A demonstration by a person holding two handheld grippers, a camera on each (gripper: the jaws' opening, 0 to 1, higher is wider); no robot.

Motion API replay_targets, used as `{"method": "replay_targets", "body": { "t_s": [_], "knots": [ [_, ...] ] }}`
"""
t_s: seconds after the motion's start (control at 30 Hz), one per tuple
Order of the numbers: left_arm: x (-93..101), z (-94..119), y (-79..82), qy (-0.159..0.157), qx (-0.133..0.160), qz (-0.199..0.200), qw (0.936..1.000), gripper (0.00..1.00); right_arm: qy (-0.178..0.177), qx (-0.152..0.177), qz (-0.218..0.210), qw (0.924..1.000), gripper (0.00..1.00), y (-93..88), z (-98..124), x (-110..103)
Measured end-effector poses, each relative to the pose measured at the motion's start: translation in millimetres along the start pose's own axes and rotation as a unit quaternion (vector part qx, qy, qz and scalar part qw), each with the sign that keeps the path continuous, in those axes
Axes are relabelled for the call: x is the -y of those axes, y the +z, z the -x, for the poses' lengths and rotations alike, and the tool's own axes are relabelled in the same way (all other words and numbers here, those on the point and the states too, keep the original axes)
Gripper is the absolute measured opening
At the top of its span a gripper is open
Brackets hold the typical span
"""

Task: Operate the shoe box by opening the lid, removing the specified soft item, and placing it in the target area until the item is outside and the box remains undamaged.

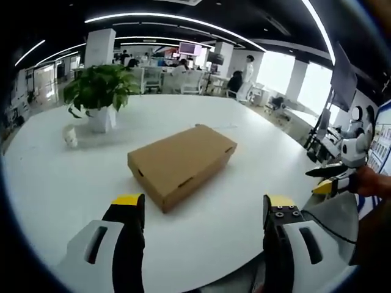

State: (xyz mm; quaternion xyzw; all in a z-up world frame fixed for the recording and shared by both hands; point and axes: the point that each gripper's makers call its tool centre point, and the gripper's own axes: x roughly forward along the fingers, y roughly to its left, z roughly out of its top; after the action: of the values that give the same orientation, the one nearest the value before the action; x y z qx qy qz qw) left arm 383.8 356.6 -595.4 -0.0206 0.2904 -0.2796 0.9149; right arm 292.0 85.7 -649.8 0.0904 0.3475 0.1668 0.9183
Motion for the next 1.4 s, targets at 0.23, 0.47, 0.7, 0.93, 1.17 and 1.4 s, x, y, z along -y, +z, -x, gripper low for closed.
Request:
{"method": "replay_targets", "body": {
  "t_s": [0.23, 0.47, 0.7, 0.93, 1.17, 1.4],
  "knots": [
    [0.2, -5.1, -2.8, -0.003, -0.006, 0.003, 1.0, 0.78, 0.0, -0.005, 0.002, 1.0, 0.79, 0.7, -5.4, 2.6],
    [-2.9, -9.3, -1.1, -0.002, -0.005, 0.005, 1.0, 0.78, 0.009, -0.012, 0.017, 0.9997, 0.79, 7.6, -14.2, 2.8],
    [-4.9, -12.9, -1.0, -0.001, -0.007, 0.001, 1.0, 0.79, 0.019, -0.008, 0.021, 0.9996, 0.79, 18.0, -24.8, 0.1],
    [-5.7, -19.1, -1.8, -0.001, -0.007, 0.006, 1.0, 0.79, 0.03, -0.016, 0.035, 0.9988, 0.78, 20.5, -35.5, -2.4],
    [-2.6, -26.1, -4.0, -0.006, -0.013, 0.003, 0.9999, 0.78, 0.039, -0.016, 0.043, 0.9982, 0.78, 28.6, -43.4, -3.3],
    [-1.8, -33.5, -4.6, -0.011, -0.018, 0.004, 0.9998, 0.78, 0.05, -0.026, 0.058, 0.9967, 0.77, 31.9, -53.8, -2.4]
  ]
}}
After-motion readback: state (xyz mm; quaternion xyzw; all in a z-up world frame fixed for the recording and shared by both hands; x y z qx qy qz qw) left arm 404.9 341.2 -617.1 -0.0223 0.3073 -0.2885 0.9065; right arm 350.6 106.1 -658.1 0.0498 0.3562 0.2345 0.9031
